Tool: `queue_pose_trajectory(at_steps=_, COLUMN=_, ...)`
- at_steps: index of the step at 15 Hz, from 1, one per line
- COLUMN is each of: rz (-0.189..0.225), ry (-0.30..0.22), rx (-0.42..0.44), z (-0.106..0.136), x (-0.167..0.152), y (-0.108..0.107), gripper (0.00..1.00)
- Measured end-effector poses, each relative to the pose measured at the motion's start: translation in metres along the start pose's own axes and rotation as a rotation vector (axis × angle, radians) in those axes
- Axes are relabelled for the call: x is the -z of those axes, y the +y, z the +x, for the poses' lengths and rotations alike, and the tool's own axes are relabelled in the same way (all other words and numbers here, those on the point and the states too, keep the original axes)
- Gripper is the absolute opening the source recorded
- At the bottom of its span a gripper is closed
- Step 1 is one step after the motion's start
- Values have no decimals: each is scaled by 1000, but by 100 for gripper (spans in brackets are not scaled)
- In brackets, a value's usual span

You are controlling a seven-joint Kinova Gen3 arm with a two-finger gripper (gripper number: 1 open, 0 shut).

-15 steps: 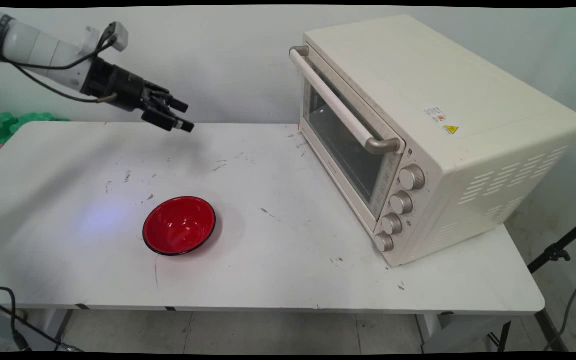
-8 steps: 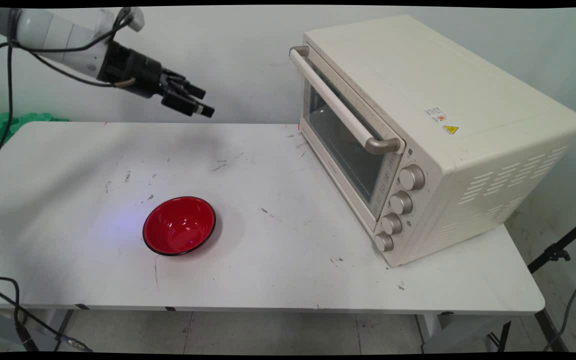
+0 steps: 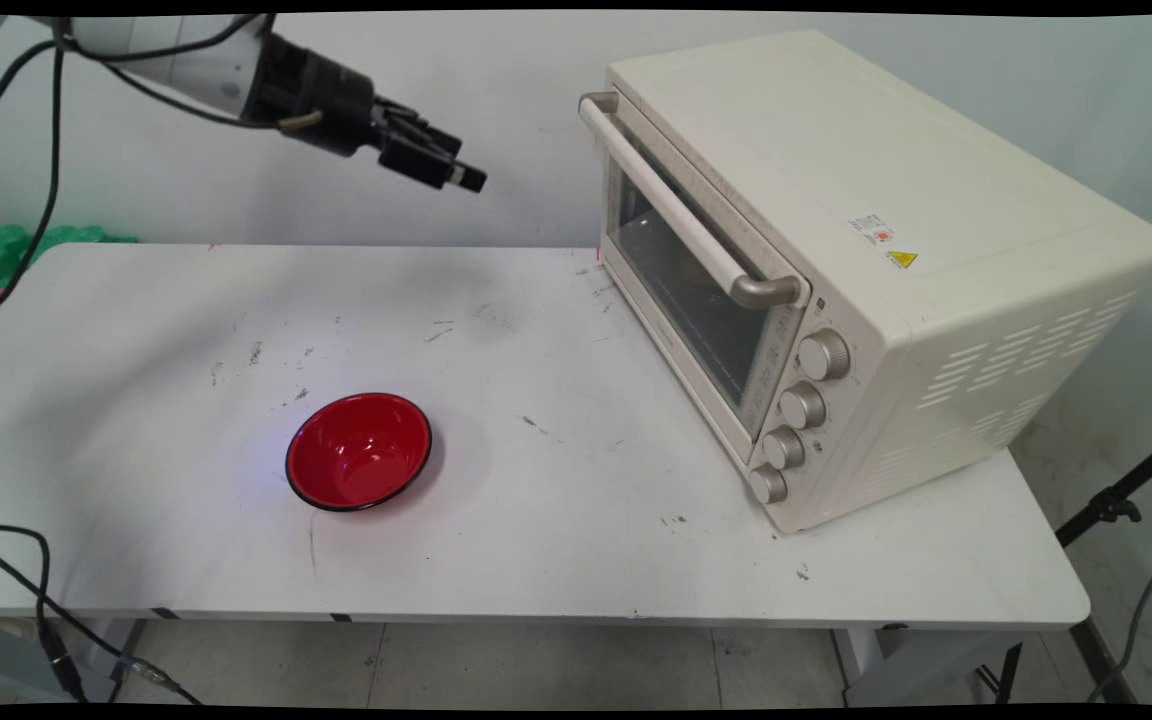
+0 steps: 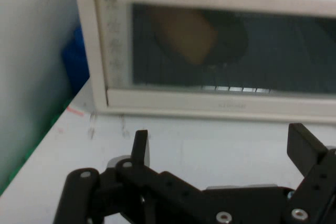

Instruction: Open the oven

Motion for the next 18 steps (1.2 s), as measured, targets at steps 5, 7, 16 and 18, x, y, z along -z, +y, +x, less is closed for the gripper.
queue_pose_trajectory(at_steps=5, rz=11, ry=31, rx=-1, z=36, x=-17, y=21, gripper=0)
queue_pose_trajectory(at_steps=7, rz=20, ry=39, rx=-7, z=49, x=-24, y=28, gripper=0)
queue_pose_trajectory(at_steps=16, rz=59, ry=27, rx=-56, z=88, x=-60, y=50, gripper=0)
queue_pose_trajectory(at_steps=18, rz=63, ry=21, rx=-67, z=94, x=-69, y=54, gripper=0)
